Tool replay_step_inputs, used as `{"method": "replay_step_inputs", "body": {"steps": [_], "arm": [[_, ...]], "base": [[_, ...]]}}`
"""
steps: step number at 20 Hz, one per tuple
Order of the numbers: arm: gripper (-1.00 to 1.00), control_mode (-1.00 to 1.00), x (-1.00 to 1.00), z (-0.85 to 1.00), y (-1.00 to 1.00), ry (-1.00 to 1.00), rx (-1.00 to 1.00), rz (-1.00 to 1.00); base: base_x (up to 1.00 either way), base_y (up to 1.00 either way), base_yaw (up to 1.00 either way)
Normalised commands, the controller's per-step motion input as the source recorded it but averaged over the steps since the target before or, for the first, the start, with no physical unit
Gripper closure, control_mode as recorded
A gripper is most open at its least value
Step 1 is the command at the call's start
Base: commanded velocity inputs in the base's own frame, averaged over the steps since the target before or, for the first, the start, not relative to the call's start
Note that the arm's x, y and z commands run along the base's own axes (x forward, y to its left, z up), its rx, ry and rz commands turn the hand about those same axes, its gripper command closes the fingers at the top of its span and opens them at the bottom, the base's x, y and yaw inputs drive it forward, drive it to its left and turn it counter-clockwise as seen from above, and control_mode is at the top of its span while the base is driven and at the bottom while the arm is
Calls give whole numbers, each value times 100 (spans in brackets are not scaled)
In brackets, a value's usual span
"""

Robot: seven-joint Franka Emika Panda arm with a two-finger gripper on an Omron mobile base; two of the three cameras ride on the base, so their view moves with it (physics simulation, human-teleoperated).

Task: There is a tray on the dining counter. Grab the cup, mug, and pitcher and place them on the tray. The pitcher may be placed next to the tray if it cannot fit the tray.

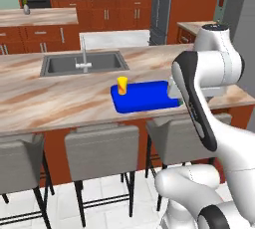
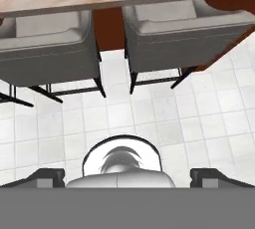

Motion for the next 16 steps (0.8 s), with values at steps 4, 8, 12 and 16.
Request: {"method": "replay_step_inputs", "body": {"steps": [4, 8, 12, 16], "arm": [[-100, 100, 0, 0, 0, 0, 0, 0], [-100, 100, 0, 0, 0, 0, 0, 0], [-100, 100, 0, 0, 0, 0, 0, 0], [-100, 100, 0, 0, 0, 0, 0, 0]], "base": [[-100, 95, 0], [-79, 100, 0], [-59, 100, 0], [-49, 100, 0]]}}
